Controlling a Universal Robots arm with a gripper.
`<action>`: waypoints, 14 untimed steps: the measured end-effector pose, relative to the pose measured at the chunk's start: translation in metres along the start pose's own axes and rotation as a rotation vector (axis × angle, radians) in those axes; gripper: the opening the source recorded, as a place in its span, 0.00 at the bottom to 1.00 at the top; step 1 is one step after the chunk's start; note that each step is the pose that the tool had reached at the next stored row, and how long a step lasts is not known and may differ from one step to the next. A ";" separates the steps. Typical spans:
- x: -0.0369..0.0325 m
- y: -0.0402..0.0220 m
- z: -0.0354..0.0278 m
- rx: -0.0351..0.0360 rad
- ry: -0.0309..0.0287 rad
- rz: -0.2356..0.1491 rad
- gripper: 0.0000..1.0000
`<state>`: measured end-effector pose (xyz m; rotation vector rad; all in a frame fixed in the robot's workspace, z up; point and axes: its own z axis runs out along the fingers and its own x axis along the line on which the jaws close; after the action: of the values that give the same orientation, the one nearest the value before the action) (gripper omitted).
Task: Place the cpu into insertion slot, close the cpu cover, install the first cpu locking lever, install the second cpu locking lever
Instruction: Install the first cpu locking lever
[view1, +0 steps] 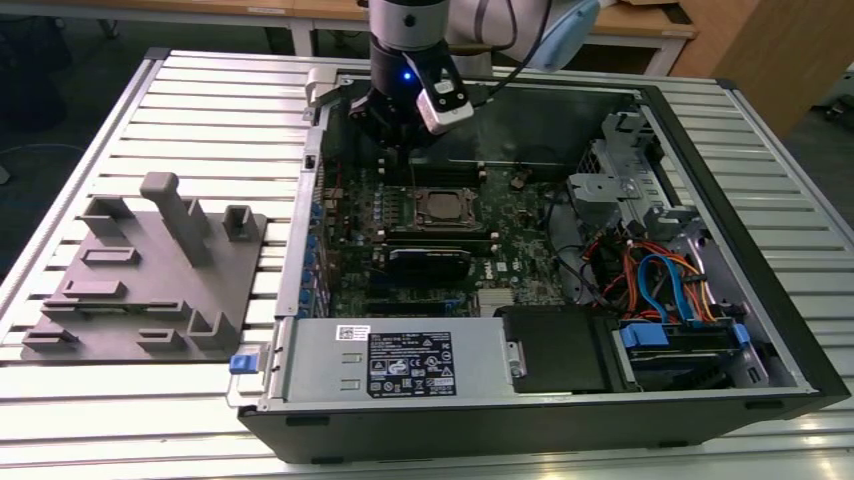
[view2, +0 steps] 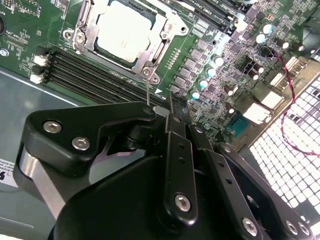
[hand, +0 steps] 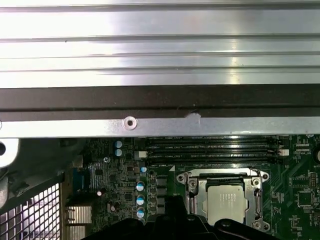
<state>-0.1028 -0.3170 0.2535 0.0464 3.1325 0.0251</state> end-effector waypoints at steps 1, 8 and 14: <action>0.0000 0.0001 0.0000 0.0000 0.0000 0.000 0.10; 0.0001 0.0035 0.0000 0.0001 0.0007 0.000 0.10; 0.0001 0.0068 0.0001 0.0001 0.0007 0.000 0.10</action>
<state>-0.1027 -0.3102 0.2535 0.0463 3.1333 0.0250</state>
